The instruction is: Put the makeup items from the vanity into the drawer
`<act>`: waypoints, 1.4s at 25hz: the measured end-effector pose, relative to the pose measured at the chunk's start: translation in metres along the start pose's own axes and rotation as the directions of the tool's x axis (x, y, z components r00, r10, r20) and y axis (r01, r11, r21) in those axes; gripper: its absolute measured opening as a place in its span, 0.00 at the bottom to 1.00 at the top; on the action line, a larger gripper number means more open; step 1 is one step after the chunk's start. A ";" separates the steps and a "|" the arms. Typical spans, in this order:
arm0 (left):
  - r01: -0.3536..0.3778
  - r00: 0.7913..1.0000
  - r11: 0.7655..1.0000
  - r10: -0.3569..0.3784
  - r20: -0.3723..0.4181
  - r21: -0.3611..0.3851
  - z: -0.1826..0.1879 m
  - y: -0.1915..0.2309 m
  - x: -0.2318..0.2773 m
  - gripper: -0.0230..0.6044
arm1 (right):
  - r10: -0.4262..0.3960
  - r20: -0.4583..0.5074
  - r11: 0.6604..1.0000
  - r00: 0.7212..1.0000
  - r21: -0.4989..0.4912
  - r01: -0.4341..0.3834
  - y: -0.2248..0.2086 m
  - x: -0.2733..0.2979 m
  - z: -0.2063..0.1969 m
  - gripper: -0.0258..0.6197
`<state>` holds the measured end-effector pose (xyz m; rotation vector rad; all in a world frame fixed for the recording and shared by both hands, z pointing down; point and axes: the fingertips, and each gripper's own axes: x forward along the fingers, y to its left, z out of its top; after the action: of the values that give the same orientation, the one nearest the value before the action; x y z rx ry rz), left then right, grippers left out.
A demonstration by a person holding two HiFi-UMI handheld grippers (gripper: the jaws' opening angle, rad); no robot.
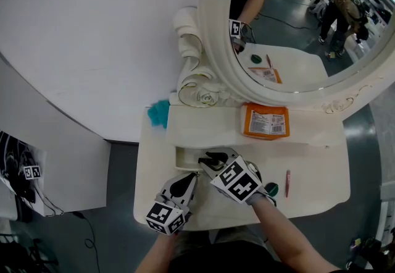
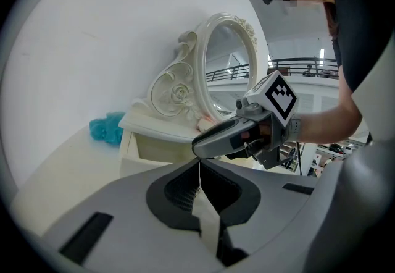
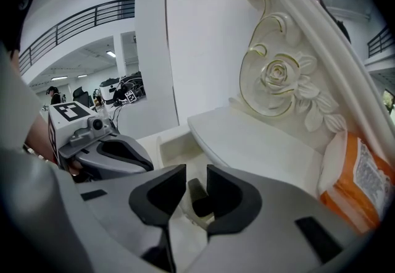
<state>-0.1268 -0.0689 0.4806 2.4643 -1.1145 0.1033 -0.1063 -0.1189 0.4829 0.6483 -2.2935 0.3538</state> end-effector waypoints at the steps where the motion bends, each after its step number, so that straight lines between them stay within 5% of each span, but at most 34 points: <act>1: 0.001 1.000 1.000 -0.001 -0.001 0.000 0.000 0.000 0.000 0.06 | 0.000 -0.002 1.000 1.000 0.000 0.000 0.000 0.000 0.000 0.21; 23: 0.001 1.000 1.000 -0.001 0.003 -0.007 -0.001 0.004 -0.001 0.06 | -0.038 -0.024 0.999 0.999 -0.013 0.038 -0.002 -0.008 -0.007 0.21; 35: 0.097 0.995 0.995 -0.097 -0.022 0.020 -0.001 -0.005 0.003 0.06 | -0.091 0.013 0.994 0.996 0.063 0.090 0.002 -0.013 -0.005 0.21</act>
<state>-0.1209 -0.0672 0.4806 2.5252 -0.9880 0.1113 -0.0968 -0.1102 0.4773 0.7868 -2.2670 0.3793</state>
